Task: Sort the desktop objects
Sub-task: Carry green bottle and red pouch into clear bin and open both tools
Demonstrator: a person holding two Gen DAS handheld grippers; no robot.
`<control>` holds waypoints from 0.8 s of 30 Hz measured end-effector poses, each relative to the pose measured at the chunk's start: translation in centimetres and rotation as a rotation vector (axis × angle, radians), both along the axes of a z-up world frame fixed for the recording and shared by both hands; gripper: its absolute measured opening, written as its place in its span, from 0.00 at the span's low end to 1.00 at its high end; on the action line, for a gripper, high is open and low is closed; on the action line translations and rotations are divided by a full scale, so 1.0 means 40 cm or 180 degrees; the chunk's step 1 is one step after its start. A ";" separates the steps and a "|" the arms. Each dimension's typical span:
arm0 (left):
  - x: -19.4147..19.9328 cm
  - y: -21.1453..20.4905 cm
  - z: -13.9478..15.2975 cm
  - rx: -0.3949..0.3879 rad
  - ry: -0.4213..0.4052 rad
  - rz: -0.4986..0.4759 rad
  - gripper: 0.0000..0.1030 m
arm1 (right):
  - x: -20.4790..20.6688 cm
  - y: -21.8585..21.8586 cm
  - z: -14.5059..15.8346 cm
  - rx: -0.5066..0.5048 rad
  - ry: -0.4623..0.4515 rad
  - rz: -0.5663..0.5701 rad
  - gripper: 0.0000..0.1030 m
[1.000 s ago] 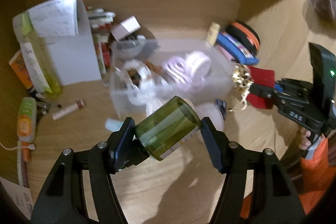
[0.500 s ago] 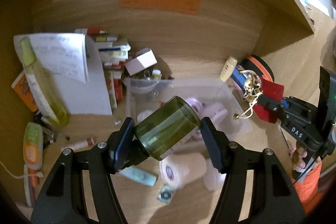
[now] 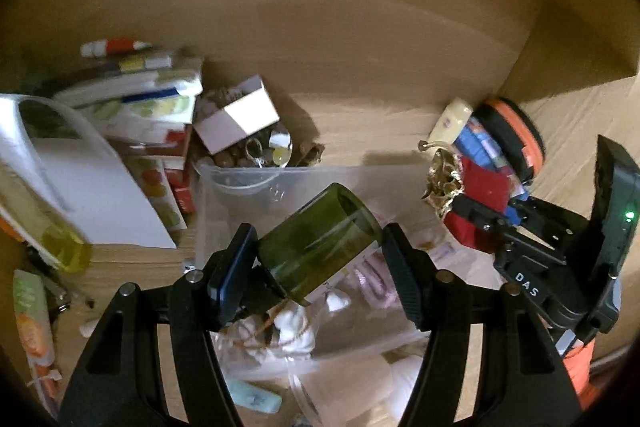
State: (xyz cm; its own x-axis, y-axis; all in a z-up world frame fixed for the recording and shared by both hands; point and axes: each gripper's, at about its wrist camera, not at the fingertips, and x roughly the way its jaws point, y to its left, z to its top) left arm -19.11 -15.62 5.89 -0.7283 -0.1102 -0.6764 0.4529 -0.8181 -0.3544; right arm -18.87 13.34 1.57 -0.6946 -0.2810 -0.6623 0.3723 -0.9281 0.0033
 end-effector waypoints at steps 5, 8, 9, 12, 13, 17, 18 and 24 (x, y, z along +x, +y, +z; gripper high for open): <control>-0.051 -0.022 -0.050 0.0059 -0.0183 -0.0030 0.62 | -0.032 0.005 -0.035 0.0036 -0.0090 -0.0020 0.12; -0.079 -0.029 -0.068 0.0062 -0.0261 -0.0051 0.62 | -0.047 0.011 -0.057 0.0008 -0.0200 -0.0006 0.12; -0.087 -0.030 -0.074 0.0051 -0.0285 -0.0050 0.62 | -0.051 0.013 -0.064 0.0003 -0.0235 0.0000 0.12; -0.112 -0.031 -0.093 0.0072 -0.0348 -0.0079 0.62 | -0.057 0.010 -0.086 0.0037 -0.0310 0.0030 0.12; -0.121 -0.031 -0.100 0.0115 -0.0359 -0.0100 0.62 | -0.058 0.007 -0.090 0.0067 -0.0296 0.0037 0.12; -0.149 -0.032 -0.115 0.0126 -0.0420 -0.0111 0.62 | -0.060 -0.003 -0.095 0.0114 -0.0270 0.0051 0.12; -0.154 -0.029 -0.120 0.0122 -0.0451 -0.0124 0.62 | -0.060 -0.004 -0.096 0.0122 -0.0264 0.0054 0.13; -0.158 -0.019 -0.114 0.0127 -0.0452 -0.0181 0.64 | -0.055 -0.007 -0.091 0.0190 -0.0233 0.0029 0.24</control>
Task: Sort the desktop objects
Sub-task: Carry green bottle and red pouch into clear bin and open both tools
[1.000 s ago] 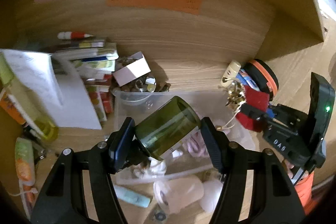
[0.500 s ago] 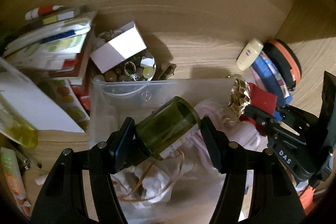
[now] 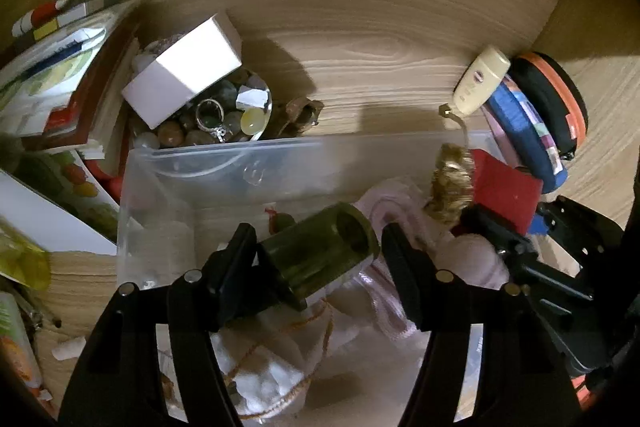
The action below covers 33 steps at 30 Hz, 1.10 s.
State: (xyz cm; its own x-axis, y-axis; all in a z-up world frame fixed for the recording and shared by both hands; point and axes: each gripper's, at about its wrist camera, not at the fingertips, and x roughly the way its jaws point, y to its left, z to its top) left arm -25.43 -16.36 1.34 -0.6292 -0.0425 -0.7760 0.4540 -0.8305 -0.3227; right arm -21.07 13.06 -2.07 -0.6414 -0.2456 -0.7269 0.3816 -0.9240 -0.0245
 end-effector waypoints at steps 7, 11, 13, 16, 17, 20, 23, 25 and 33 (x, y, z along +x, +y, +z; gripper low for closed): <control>0.029 0.009 0.036 0.0093 0.0148 -0.0042 0.71 | 0.020 -0.001 0.024 -0.0220 -0.0003 0.0132 0.51; 0.060 0.014 0.060 0.0095 0.0230 0.0025 0.72 | 0.053 -0.002 0.061 -0.0264 0.0201 0.0175 0.62; 0.078 0.021 0.075 0.0038 0.0258 0.0065 0.72 | 0.065 0.000 0.076 -0.0287 0.0277 0.0176 0.67; 0.111 0.039 0.100 -0.0046 0.0315 0.0100 0.72 | 0.080 -0.001 0.096 -0.0290 0.0344 0.0182 0.68; 0.122 0.045 0.104 -0.0066 0.0340 0.0093 0.72 | 0.083 0.000 0.102 -0.0311 0.0342 0.0193 0.68; 0.157 0.066 0.111 -0.0137 0.0359 0.0069 0.72 | 0.097 0.003 0.117 -0.0402 0.0317 0.0232 0.68; 0.190 0.077 0.106 -0.0226 0.0331 0.0122 0.72 | 0.130 0.004 0.132 -0.0386 0.0363 0.0286 0.68; 0.217 0.081 0.100 -0.0290 0.0361 0.0177 0.72 | 0.158 0.004 0.142 -0.0312 0.0447 0.0285 0.69; 0.332 0.083 0.056 -0.0451 0.0275 0.0418 0.72 | 0.257 0.033 0.139 -0.0216 0.0605 0.0226 0.77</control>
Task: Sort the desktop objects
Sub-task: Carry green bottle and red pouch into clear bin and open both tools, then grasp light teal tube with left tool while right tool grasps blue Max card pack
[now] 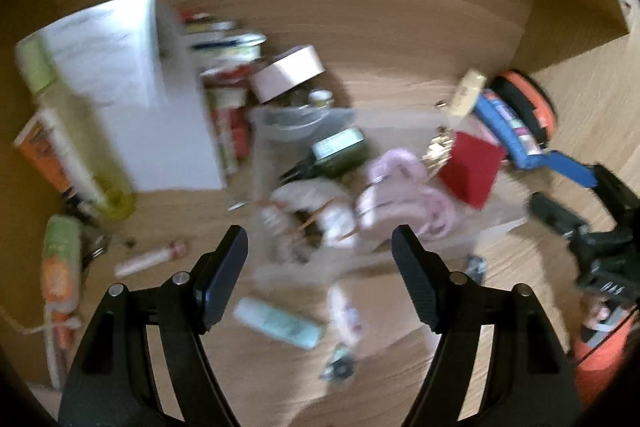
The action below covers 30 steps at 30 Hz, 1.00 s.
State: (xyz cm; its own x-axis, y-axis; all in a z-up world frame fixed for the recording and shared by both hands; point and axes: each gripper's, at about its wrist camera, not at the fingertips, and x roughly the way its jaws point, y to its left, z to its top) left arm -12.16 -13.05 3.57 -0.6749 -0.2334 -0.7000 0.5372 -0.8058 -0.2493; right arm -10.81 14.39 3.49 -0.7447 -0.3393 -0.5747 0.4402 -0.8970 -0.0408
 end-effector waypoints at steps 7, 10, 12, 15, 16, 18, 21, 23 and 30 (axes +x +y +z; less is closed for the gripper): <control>0.083 -0.022 -0.094 0.0207 -0.0307 0.0056 0.72 | 0.037 0.039 -0.044 0.0172 -0.0091 -0.0063 0.77; 0.111 -0.015 -0.131 0.0176 -0.0415 0.0023 0.72 | 0.043 0.056 -0.083 0.0300 -0.0238 -0.0084 0.77; 0.121 -0.007 -0.157 0.0138 -0.0502 -0.0027 0.72 | 0.043 0.066 -0.111 0.0353 -0.0364 -0.0096 0.77; 0.123 0.001 -0.189 0.0159 -0.0613 -0.0145 0.72 | 0.041 0.073 -0.158 0.0434 -0.0593 -0.0054 0.77; 0.121 0.005 -0.199 0.0152 -0.0658 -0.0182 0.72 | 0.043 0.074 -0.168 0.0454 -0.0635 -0.0041 0.77; 0.112 0.013 -0.214 0.0132 -0.0732 -0.0244 0.72 | 0.046 0.070 -0.193 0.0533 -0.0722 -0.0001 0.77; 0.091 0.020 -0.228 0.0119 -0.0767 -0.0329 0.72 | 0.052 0.063 -0.214 0.0606 -0.0783 0.0071 0.77; 0.072 0.020 -0.238 0.0165 -0.0767 -0.0399 0.72 | 0.051 0.053 -0.224 0.0647 -0.0817 0.0119 0.77; 0.034 0.028 -0.239 0.0149 -0.0746 -0.0536 0.74 | 0.029 0.030 -0.244 0.0700 -0.0908 0.0246 0.77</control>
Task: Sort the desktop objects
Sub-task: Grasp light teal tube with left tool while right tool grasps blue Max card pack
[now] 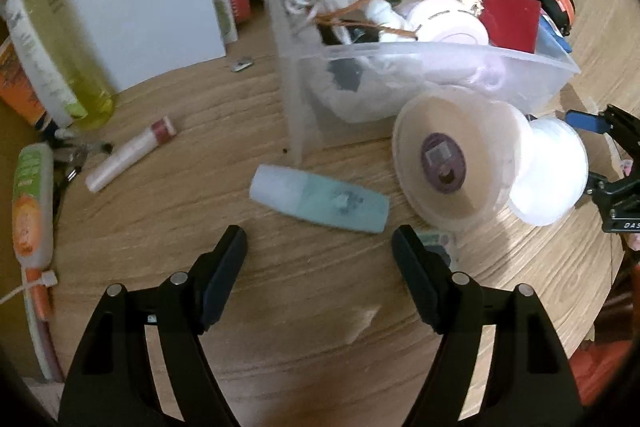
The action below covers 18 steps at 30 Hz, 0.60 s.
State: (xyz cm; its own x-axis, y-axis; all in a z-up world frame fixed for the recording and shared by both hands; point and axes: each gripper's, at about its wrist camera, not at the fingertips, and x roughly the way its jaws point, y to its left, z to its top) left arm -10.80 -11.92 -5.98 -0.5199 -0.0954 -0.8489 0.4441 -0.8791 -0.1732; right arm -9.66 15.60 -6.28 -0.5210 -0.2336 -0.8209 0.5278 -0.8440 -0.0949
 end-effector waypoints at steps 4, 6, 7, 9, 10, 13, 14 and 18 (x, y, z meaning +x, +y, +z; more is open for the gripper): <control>-0.017 -0.008 0.000 -0.0045 -0.0020 -0.0020 0.74 | -0.021 -0.009 -0.013 0.0035 -0.0061 0.0041 0.77; -0.024 -0.014 -0.001 -0.0076 -0.0020 -0.0028 0.74 | -0.029 -0.010 -0.014 -0.0009 -0.0106 0.0065 0.77; -0.027 -0.018 0.000 -0.0079 -0.0009 -0.0036 0.75 | -0.034 -0.010 -0.015 -0.0029 -0.0122 0.0068 0.77; -0.031 -0.020 0.000 -0.0099 0.0014 -0.0060 0.75 | -0.044 -0.009 -0.016 -0.0073 -0.0154 0.0074 0.77; -0.032 -0.022 0.000 -0.0111 0.0031 -0.0071 0.75 | -0.049 -0.008 -0.017 -0.0097 -0.0176 0.0067 0.76; -0.031 -0.040 -0.003 -0.0129 0.0070 -0.0061 0.75 | -0.058 -0.006 -0.019 -0.0152 -0.0234 0.0065 0.75; -0.029 -0.047 -0.004 -0.0129 0.0087 -0.0041 0.75 | -0.058 -0.008 -0.019 -0.0151 -0.0234 0.0075 0.75; -0.026 -0.054 -0.005 -0.0167 0.0160 0.0000 0.73 | -0.050 -0.023 -0.017 -0.0176 -0.0216 0.0172 0.66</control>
